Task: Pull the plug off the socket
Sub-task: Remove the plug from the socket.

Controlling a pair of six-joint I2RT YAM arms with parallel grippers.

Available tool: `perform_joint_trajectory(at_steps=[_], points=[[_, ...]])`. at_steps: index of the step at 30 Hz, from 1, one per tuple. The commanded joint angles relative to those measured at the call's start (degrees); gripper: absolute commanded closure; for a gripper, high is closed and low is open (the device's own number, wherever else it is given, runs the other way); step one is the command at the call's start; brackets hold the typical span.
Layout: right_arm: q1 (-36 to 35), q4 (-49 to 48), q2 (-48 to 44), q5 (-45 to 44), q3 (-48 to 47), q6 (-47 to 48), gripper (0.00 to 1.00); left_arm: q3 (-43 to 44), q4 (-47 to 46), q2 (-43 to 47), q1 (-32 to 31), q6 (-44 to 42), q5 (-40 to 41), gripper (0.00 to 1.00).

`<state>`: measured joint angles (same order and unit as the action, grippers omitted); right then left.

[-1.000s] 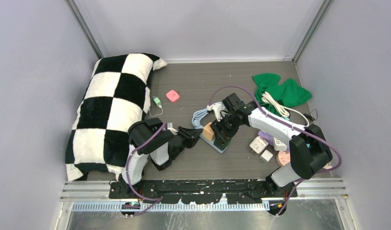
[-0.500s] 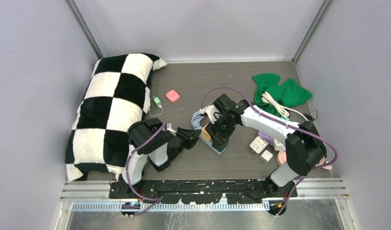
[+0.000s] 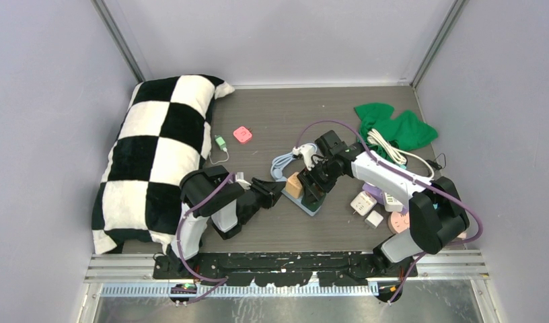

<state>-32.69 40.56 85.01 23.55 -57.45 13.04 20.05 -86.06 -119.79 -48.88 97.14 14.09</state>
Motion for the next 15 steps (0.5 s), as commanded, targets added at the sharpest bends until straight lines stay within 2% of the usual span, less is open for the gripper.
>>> perform_joint_trajectory(at_steps=[1,3,7,10,12,15], points=[[-3.9,5.4,-0.2,17.9,-4.5,5.1,0.99,-1.3,4.9,-0.9,0.4,0.8,1.1,1.00],[-4.9,5.9,0.1,19.8,-5.0,5.8,0.99,-1.6,4.9,-0.6,0.4,0.6,1.4,1.00],[-4.3,3.0,1.2,5.7,-5.4,2.7,0.99,-2.0,4.9,-0.1,0.4,0.2,1.8,1.00],[-1.0,-0.1,1.0,-5.2,-4.5,-0.1,0.99,-2.2,4.9,-0.1,0.4,0.2,1.8,1.00],[0.9,-1.1,0.1,-9.3,-3.3,-0.6,0.99,-2.1,4.9,-0.3,0.4,0.2,1.7,1.00],[2.1,-2.3,-2.1,-10.6,-0.7,-0.7,0.99,-1.5,4.9,-0.7,0.4,0.2,1.4,1.00]])
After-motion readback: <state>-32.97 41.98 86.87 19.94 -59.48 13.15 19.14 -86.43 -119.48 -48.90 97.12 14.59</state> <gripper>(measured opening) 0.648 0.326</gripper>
